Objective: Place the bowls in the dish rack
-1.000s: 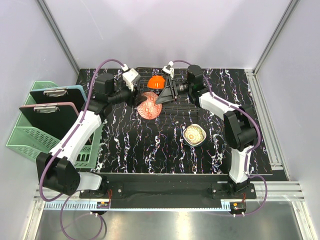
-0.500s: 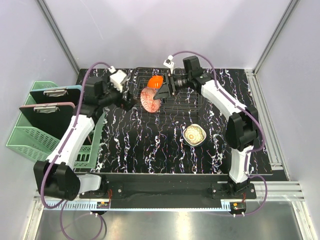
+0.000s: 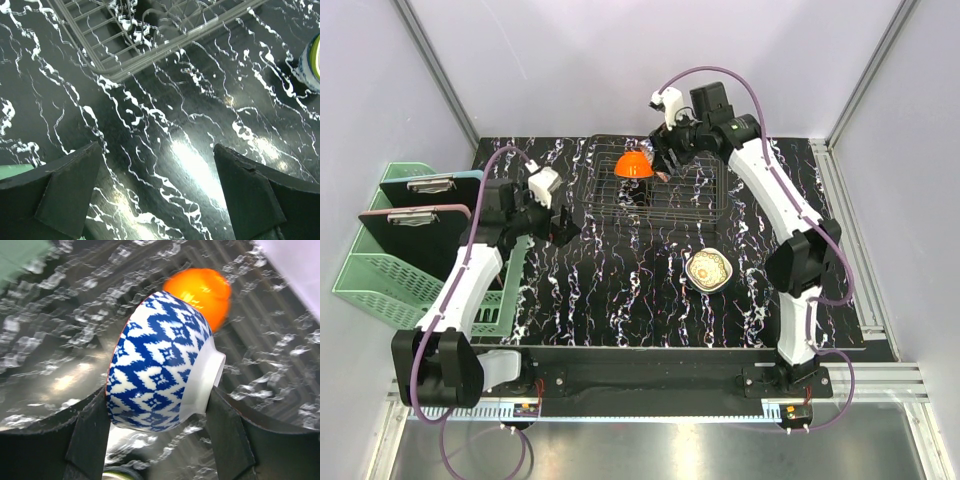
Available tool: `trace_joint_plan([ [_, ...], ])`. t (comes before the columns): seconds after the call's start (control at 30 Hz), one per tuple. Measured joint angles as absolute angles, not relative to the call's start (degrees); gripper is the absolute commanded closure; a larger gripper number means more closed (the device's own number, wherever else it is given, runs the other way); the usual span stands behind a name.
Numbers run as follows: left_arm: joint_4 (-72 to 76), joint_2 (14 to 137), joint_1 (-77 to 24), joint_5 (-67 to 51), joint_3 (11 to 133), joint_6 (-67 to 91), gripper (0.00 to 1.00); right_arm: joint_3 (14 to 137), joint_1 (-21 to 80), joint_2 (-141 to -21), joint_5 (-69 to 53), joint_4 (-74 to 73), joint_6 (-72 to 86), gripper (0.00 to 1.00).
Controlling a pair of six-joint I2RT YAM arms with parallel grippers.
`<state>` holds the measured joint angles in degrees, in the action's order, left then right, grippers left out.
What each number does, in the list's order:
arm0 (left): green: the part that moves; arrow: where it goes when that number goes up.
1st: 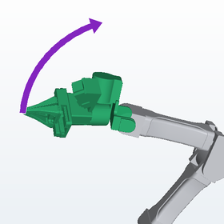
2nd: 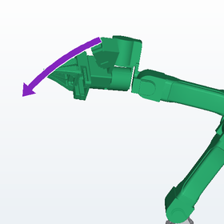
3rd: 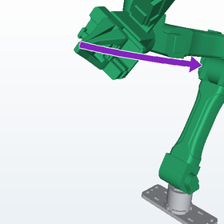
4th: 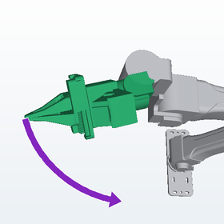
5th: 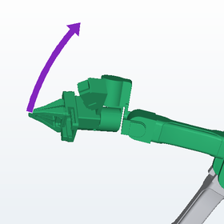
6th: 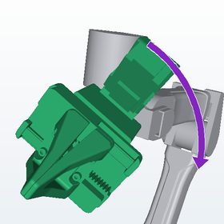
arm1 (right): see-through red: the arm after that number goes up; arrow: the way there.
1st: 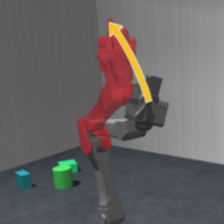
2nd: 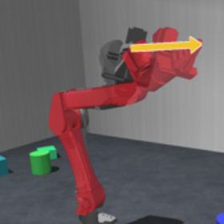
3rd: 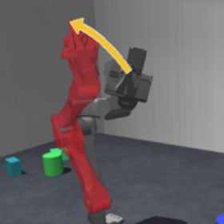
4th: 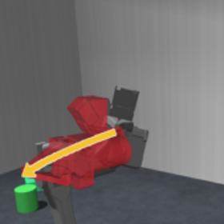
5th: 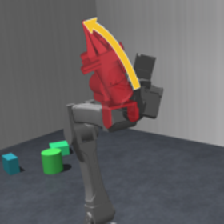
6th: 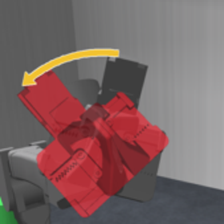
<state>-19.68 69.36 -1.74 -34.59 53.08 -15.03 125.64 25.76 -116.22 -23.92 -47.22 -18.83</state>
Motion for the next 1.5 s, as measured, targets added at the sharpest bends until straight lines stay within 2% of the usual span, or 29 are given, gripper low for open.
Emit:
trace_joint_plan([
  [0.23,-19.86,67.48,-0.67,-35.38,51.03,-15.18,0.01,129.29,26.55,-122.04,-15.42,-50.46,-29.34,1.00],
  [0.43,-19.92,66.46,-0.38,-35.68,48.97,-15.22,0.01,129.47,28.97,-126.61,-12.99,-52.62,-34.33,1.00],
  [1.5,-19.66,64.93,2.52,-37.65,46.57,-15.20,0.01,135.46,34.63,-131.52,-13.13,-55.24,-41.04,1.00],
])
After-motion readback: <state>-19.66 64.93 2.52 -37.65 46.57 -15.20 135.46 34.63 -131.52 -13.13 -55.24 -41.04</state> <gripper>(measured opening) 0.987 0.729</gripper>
